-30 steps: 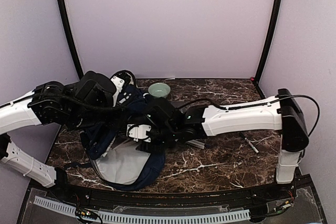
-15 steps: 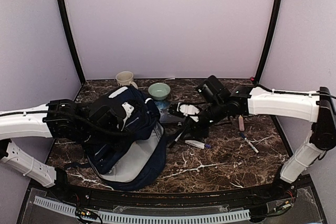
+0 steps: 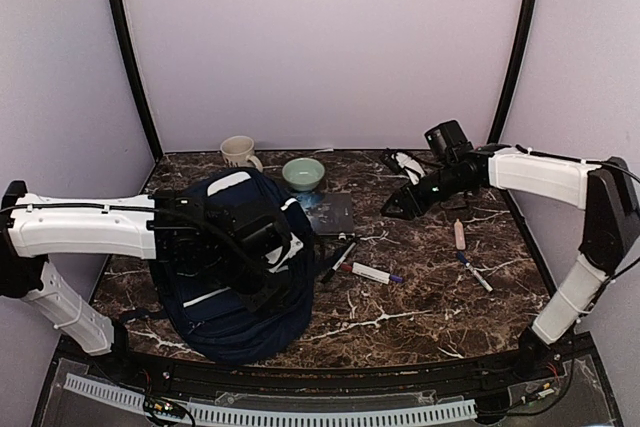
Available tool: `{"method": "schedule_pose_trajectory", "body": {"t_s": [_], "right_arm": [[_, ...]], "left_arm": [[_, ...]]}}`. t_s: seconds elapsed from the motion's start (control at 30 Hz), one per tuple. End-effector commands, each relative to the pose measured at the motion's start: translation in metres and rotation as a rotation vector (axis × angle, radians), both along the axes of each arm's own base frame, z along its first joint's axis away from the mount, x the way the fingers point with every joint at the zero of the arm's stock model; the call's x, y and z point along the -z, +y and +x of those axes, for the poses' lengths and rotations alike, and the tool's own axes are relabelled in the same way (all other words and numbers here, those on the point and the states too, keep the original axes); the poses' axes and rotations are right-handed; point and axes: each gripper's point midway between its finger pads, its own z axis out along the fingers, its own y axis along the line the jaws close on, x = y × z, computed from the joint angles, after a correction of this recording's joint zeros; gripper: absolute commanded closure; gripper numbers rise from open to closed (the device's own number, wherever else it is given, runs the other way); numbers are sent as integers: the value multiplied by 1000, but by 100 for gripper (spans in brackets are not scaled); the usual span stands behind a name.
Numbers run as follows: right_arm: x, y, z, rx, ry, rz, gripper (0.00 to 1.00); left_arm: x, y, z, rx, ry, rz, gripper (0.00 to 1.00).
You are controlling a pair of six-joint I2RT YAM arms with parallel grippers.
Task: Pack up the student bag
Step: Place the largest pocket of the bag in the student bag, then move the student bag to the center of the board.
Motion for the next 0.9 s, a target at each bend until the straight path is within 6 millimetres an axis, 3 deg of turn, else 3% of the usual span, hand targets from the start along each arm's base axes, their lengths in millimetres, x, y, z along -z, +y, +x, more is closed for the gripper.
{"method": "schedule_pose_trajectory", "body": {"t_s": [0.0,0.07,0.13,0.3,0.5,0.7,0.87], "right_arm": [[14,7,22,43,90,46,48],[25,9,32,67,121,43,48],[36,13,41,90,153,47,48],[57,21,56,121,221,44,48],[64,20,56,135,243,46,48],[67,19,54,134,245,43,47],[72,17,51,134,247,37,47]], "left_arm": [[-54,-42,16,123,-109,-146,43],[-70,-62,38,122,-188,-187,38],[-78,-75,76,38,-260,-204,34],[-63,-98,173,-237,-300,-226,33],[-39,-138,230,-292,-351,-298,30],[11,-123,285,-451,-335,-274,30],[42,-89,313,-580,-290,-222,30]]}}
